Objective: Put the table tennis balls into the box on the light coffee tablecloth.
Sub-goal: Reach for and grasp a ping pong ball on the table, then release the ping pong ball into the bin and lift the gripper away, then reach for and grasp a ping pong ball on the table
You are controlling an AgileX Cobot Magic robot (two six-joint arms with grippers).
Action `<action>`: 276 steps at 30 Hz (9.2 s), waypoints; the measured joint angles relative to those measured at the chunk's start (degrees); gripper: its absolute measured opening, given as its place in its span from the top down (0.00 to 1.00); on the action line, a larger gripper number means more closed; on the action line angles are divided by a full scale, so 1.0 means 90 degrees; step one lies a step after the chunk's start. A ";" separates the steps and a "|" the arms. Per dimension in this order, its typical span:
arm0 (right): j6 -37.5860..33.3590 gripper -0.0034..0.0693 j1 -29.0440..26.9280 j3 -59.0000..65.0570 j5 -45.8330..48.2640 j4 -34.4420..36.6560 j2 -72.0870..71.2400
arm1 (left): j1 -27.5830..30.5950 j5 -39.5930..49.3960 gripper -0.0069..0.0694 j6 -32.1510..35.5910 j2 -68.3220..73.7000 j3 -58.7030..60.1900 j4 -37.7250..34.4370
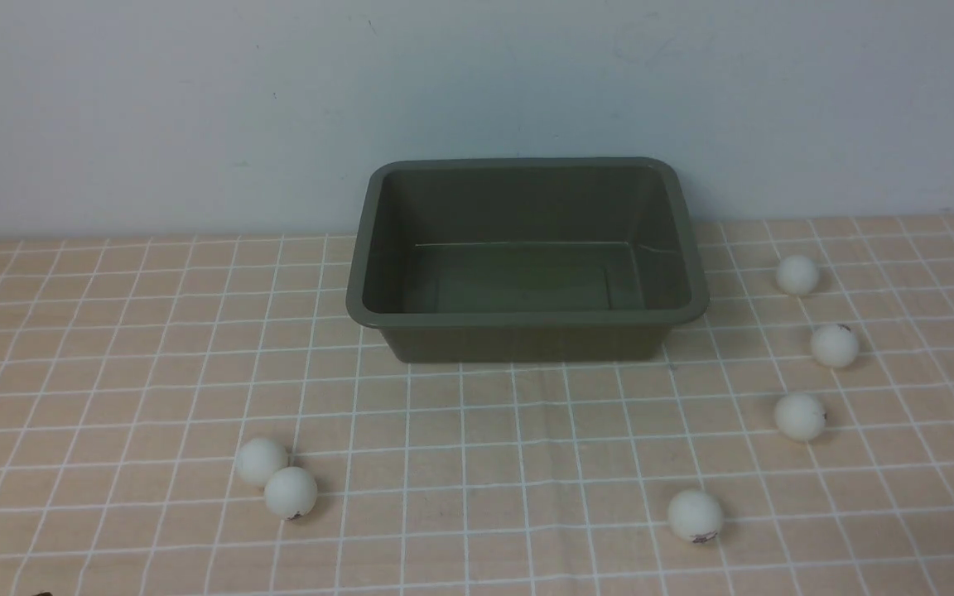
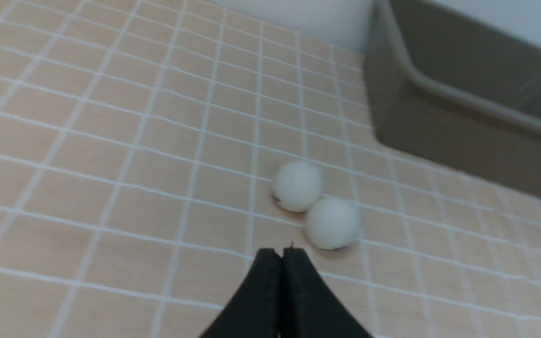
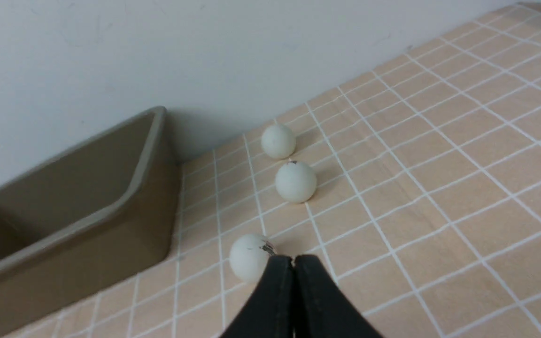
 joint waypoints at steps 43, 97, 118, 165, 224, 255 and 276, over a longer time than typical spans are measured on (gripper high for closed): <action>-0.4459 0.98 0.0000 -0.4077 0.4058 0.1154 0.4120 | 0.0000 0.2874 1.00 0.5027 0.5229 -0.3492 -0.2533; -0.0742 0.97 0.1543 -0.9382 0.3633 -0.3100 1.1525 | 0.0000 0.2987 1.00 0.2162 0.6242 -0.4339 0.0349; -0.1293 0.41 0.1323 -0.9464 0.2399 -0.2287 1.2340 | 0.0000 0.3328 1.00 0.2162 0.6242 -0.4339 0.0361; -0.1470 0.15 0.0944 -1.0735 0.2114 -0.1826 1.4158 | 0.0000 0.3361 1.00 0.2162 0.6242 -0.4339 0.0361; -0.4323 0.36 0.2648 -1.0750 0.2527 0.2114 1.3559 | 0.0000 0.3292 1.00 0.2162 0.6242 -0.4339 0.0361; -0.1861 0.32 0.1412 -1.1982 0.5893 -0.1482 1.3034 | 0.0000 0.3207 1.00 0.2162 0.6242 -0.4339 0.0355; -0.1464 0.32 0.1282 -1.0346 0.4727 -0.2199 1.3034 | 0.0000 0.3360 1.00 0.2162 0.6242 -0.4339 0.0350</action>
